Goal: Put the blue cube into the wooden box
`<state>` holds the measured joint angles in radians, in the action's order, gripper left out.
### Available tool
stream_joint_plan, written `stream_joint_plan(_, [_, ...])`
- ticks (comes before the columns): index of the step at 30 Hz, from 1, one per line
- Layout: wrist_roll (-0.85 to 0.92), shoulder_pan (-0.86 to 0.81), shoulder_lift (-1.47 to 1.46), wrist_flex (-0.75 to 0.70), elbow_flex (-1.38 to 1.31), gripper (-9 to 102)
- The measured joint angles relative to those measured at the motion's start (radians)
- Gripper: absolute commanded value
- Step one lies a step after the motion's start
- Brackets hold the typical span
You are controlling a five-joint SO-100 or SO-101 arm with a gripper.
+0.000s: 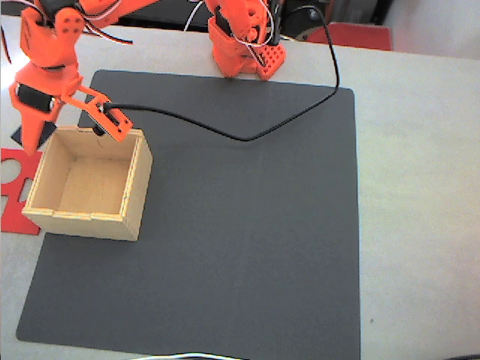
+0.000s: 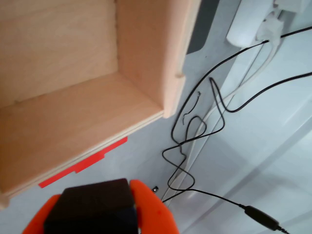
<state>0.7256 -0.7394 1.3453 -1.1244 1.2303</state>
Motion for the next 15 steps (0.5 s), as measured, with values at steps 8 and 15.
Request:
stream_joint_plan(8, [-0.048,0.094,-0.014,0.034,-0.002,0])
stream_joint_plan(15, [-0.063,0.127,-0.098,0.032,0.0,0])
